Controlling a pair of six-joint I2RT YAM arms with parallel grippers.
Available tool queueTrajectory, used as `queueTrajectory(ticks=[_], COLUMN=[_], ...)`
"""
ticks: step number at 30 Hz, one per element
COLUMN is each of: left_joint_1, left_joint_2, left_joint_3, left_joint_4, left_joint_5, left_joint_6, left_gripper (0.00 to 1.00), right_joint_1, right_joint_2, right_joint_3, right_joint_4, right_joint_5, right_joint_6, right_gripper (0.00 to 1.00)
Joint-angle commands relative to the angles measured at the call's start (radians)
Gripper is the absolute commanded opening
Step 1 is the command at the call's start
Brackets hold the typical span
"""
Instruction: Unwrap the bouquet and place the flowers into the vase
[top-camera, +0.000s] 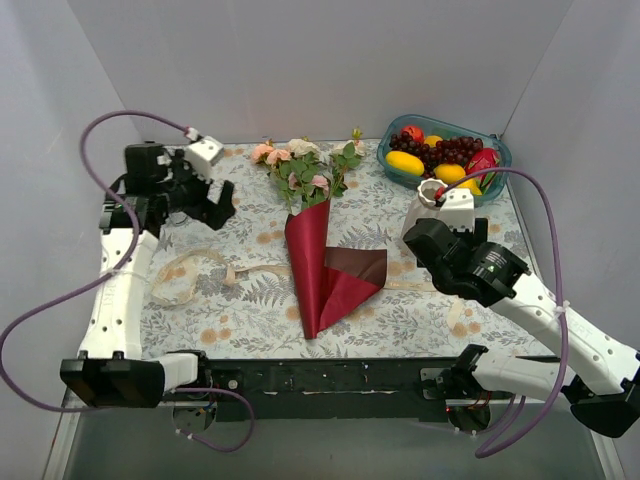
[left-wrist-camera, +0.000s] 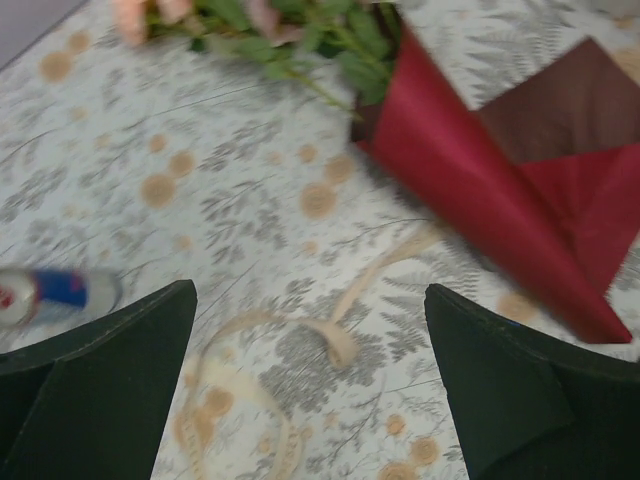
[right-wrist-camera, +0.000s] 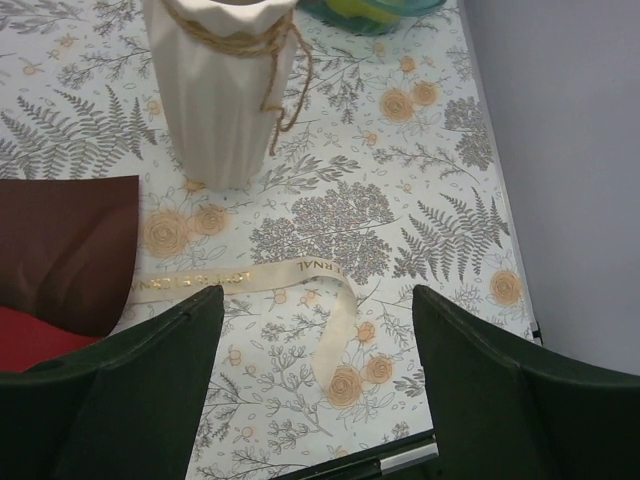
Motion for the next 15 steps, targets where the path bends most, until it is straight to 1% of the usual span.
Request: queueTrajectory(ticks=[1,3,6,7,10,14,15], left_joint_1=[-0.225,-0.247,-0.252,-0.252,-0.253,-0.253,-0.253], left_joint_2=[0.057,0.079,0.126,0.137,0.205,0.341,0.396], left_joint_3=[-0.074,-0.107,-0.167,-0.193,-0.218,-0.198,-0.195], left_joint_4=[0.061,0.110,0.208,0.263,0.351,0.373,0.392], left_joint_5=[0.116,0.196,0.277,0.316,0.347,0.397,0.411], left_joint_6=[-0.051,-0.050,-0.035,-0.038,-0.048,-0.048,-0.051], left_gripper=[0.98,0.98,0.98,0.98,0.98,0.98,0.98], right_joint_1=[0.021,0.026,0.032,0.032,0.033,0.036,0.036], right_joint_2=[0.004,-0.016,-0.072,-0.091,-0.146,-0.165,-0.161], right_joint_3=[0.009,-0.001,-0.036,-0.049,-0.084,-0.109,-0.112], right_joint_4=[0.110,0.141,0.218,0.264,0.314,0.332,0.332], right_joint_5=[-0.030,-0.055,-0.099,-0.114,-0.161,-0.197,-0.196], right_joint_6=[-0.051,-0.069,-0.150,-0.169,-0.227,-0.255,-0.258], right_gripper=[0.84,0.83,0.82,0.81,0.80,0.77,0.77])
